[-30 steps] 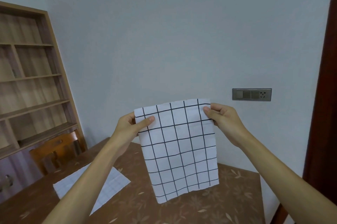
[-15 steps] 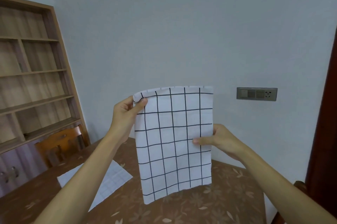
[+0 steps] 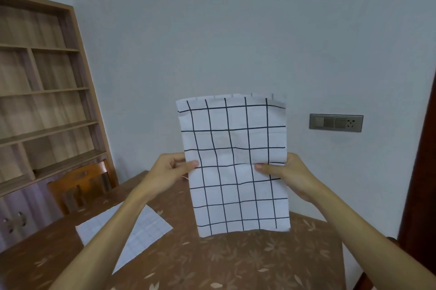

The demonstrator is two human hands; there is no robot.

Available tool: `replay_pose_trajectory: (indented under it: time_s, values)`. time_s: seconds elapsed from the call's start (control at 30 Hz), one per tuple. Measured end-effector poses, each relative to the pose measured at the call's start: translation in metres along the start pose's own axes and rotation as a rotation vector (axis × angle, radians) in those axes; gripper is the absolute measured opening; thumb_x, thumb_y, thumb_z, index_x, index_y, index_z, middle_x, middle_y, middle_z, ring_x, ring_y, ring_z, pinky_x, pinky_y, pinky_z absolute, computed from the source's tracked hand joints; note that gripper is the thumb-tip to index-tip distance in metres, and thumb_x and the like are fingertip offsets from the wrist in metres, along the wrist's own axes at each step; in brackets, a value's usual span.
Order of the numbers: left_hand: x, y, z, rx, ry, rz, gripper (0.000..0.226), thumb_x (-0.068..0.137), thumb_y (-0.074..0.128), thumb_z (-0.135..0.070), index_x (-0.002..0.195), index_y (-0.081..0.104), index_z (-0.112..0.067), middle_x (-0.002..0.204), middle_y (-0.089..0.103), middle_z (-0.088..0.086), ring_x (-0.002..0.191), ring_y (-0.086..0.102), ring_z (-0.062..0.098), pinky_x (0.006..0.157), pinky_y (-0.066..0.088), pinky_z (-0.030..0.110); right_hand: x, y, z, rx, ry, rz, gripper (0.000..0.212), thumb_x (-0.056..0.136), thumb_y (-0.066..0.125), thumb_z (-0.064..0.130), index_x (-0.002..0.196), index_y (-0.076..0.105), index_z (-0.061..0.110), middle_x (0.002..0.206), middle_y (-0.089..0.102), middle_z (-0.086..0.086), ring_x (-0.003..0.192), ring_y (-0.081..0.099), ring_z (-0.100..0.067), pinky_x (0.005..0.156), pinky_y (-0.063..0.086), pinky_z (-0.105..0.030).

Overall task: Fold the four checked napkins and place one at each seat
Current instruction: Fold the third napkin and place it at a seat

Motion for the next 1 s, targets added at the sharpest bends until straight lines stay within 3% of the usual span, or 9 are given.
replay_pose_trajectory:
  time_s: [0.2, 0.33, 0.4, 0.43, 0.57, 0.67, 0.83, 0.9, 1.0]
  values:
    - [0.005, -0.004, -0.006, -0.041, 0.010, -0.028, 0.035, 0.095, 0.066, -0.022, 0.099, 0.065, 0.014, 0.096, 0.073, 0.028, 0.080, 0.073, 0.030, 0.066, 0.059, 0.026, 0.003, -0.015, -0.001, -0.027, -0.027, -0.062, 0.020, 0.089, 0.071, 0.008, 0.107, 0.075, 0.014, 0.107, 0.077, -0.002, 0.099, 0.074, -0.016, 0.085, 0.059, -0.026]
    - [0.005, -0.003, -0.002, -0.166, -0.017, -0.013, 0.028, 0.093, 0.068, -0.021, 0.093, 0.066, 0.008, 0.091, 0.073, 0.026, 0.075, 0.069, 0.027, 0.067, 0.054, 0.030, 0.000, -0.027, 0.005, -0.097, -0.048, -0.066, 0.043, 0.095, 0.058, -0.004, 0.066, 0.078, 0.022, 0.075, 0.076, 0.007, 0.072, 0.072, -0.004, 0.072, 0.057, -0.022]
    - [0.007, 0.000, 0.000, -0.168, -0.029, -0.025, 0.013, 0.087, 0.069, -0.020, 0.083, 0.081, -0.020, 0.083, 0.078, -0.002, 0.073, 0.071, 0.010, 0.072, 0.053, 0.021, 0.001, -0.031, 0.004, -0.110, -0.043, -0.051, 0.046, 0.093, 0.052, -0.011, 0.071, 0.078, 0.019, 0.088, 0.077, 0.003, 0.081, 0.072, -0.006, 0.073, 0.053, -0.022]
    - [0.008, 0.000, 0.002, -0.148, -0.013, -0.037, 0.025, 0.087, 0.064, -0.016, 0.076, 0.082, -0.029, 0.082, 0.078, -0.011, 0.075, 0.071, 0.002, 0.075, 0.053, 0.016, 0.002, -0.033, 0.001, -0.088, -0.022, -0.047, 0.041, 0.093, 0.051, -0.011, 0.075, 0.077, 0.015, 0.092, 0.076, 0.001, 0.081, 0.072, -0.008, 0.069, 0.054, -0.021]
    - [0.006, 0.001, -0.003, -0.172, -0.020, -0.039, 0.048, 0.097, 0.044, 0.008, 0.075, 0.080, -0.014, 0.086, 0.077, 0.005, 0.078, 0.072, 0.016, 0.067, 0.056, 0.023, 0.002, -0.029, -0.002, -0.006, 0.051, -0.023, 0.033, 0.096, 0.046, -0.001, 0.080, 0.073, 0.009, 0.087, 0.071, -0.002, 0.067, 0.066, -0.012, 0.055, 0.052, -0.019]
    - [0.004, 0.002, -0.008, -0.170, -0.008, -0.051, 0.048, 0.098, 0.040, 0.004, 0.078, 0.081, -0.012, 0.094, 0.078, 0.007, 0.083, 0.072, 0.020, 0.066, 0.055, 0.022, 0.001, -0.028, -0.003, 0.088, 0.085, -0.017, 0.035, 0.097, 0.040, 0.006, 0.083, 0.072, 0.004, 0.095, 0.070, -0.008, 0.079, 0.066, -0.020, 0.065, 0.054, -0.027]
    - [0.002, 0.004, -0.014, -0.039, 0.073, -0.075, 0.007, 0.087, 0.076, -0.015, 0.088, 0.082, -0.020, 0.096, 0.071, 0.025, 0.083, 0.067, 0.027, 0.078, 0.054, 0.031, 0.000, -0.031, -0.003, 0.045, 0.097, -0.037, 0.035, 0.100, 0.052, 0.033, 0.100, 0.075, 0.008, 0.103, 0.076, -0.011, 0.090, 0.072, -0.025, 0.081, 0.056, -0.035]
    - [0.002, 0.004, -0.013, -0.027, 0.090, -0.075, 0.020, 0.072, 0.086, -0.020, 0.092, 0.081, -0.019, 0.102, 0.066, 0.034, 0.079, 0.062, 0.032, 0.080, 0.056, 0.039, -0.001, -0.032, 0.002, -0.068, 0.037, -0.055, 0.021, 0.092, 0.069, 0.023, 0.112, 0.072, 0.018, 0.105, 0.077, -0.007, 0.094, 0.074, -0.023, 0.081, 0.059, -0.033]
    - [0.001, 0.004, -0.015, -0.103, 0.094, -0.086, 0.031, 0.071, 0.085, -0.008, 0.100, 0.078, -0.014, 0.104, 0.075, 0.018, 0.093, 0.072, 0.035, 0.088, 0.059, 0.043, -0.002, -0.030, 0.004, -0.033, 0.006, -0.040, 0.045, 0.087, 0.074, 0.012, 0.127, 0.061, 0.025, 0.103, 0.078, -0.007, 0.095, 0.075, -0.024, 0.080, 0.059, -0.034]
Point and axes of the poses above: each hand's wrist, its own x-axis towards the middle knuckle, its own y-axis out of the palm, z = x × y, the point moved 6 cm from there along x, towards the middle knuckle
